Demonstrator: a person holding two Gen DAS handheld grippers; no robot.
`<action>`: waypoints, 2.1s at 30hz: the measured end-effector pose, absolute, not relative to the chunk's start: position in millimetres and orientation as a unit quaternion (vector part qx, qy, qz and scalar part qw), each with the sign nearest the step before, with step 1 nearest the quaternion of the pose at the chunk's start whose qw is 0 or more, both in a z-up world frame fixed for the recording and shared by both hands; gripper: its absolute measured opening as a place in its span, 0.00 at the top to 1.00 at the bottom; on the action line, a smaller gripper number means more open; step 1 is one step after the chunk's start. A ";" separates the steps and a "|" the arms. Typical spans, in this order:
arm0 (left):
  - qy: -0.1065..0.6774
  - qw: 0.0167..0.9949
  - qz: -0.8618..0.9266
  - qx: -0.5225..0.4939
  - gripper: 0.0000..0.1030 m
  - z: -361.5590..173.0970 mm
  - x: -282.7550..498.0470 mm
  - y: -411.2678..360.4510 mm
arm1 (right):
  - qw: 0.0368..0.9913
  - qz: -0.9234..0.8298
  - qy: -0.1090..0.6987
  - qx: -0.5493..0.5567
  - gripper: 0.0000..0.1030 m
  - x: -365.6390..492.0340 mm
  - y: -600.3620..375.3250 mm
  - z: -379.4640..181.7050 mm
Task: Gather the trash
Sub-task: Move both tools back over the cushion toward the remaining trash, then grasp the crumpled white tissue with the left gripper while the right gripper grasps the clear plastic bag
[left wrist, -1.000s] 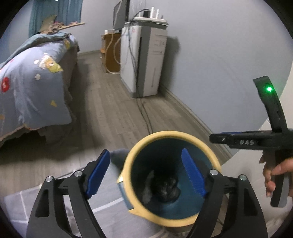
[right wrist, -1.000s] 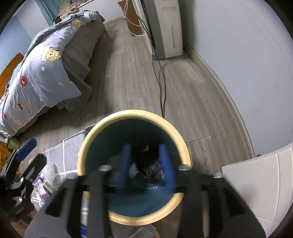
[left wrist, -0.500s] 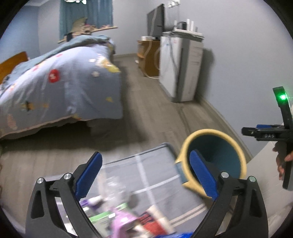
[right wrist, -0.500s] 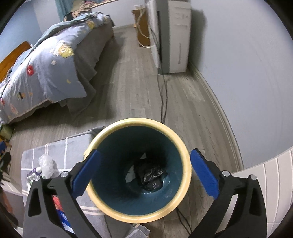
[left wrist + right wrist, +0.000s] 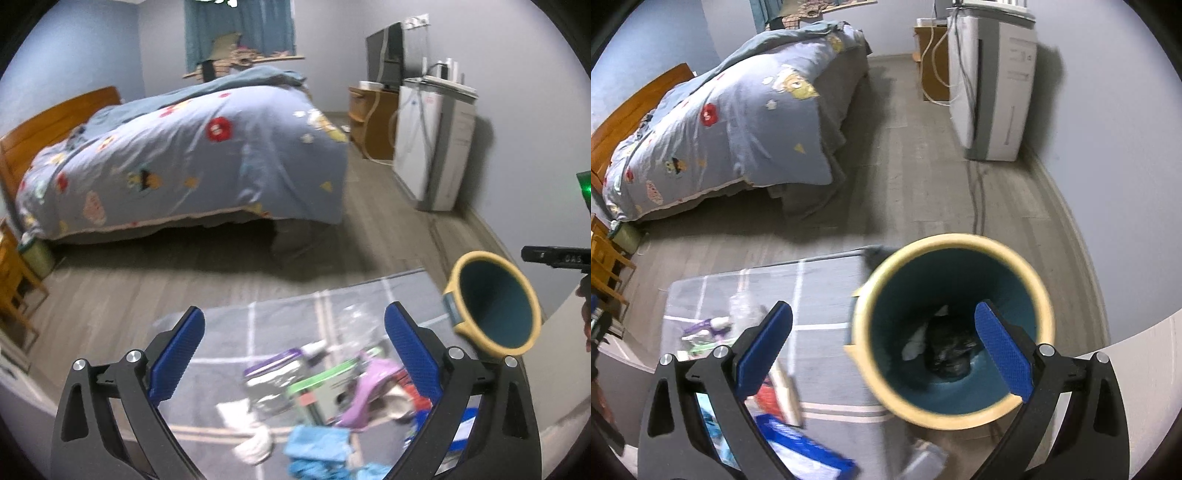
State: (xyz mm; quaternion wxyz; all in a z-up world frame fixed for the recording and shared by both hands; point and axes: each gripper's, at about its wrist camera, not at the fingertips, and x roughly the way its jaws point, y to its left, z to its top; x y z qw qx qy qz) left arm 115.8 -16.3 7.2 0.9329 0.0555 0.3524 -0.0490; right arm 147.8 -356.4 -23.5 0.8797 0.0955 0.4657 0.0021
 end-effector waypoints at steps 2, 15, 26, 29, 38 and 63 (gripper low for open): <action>0.358 0.932 -0.037 0.046 0.06 -1.1 110.4 0.8 | 0.878 0.014 0.469 0.095 0.06 147.8 -337.7 -24.4; 0.417 0.909 0.011 0.009 0.06 -48.3 107.8 74.8 | 0.860 0.052 0.503 0.060 0.06 173.9 -232.7 -55.3; 0.471 0.880 0.058 -0.017 0.06 -111.2 113.5 90.8 | 0.840 0.056 0.538 0.034 0.06 217.7 -169.5 -96.6; 0.490 0.870 0.048 0.016 0.06 -128.9 119.3 85.9 | 0.834 0.050 0.548 0.035 0.06 228.2 -163.5 -107.9; 0.547 0.837 0.022 0.004 0.06 -174.8 134.9 85.8 | 0.811 0.039 0.583 0.019 0.06 251.8 -152.1 -145.9; 0.568 0.823 -0.014 0.008 0.84 -170.1 131.8 83.3 | 0.814 0.098 0.571 0.039 0.80 249.7 -147.4 -133.8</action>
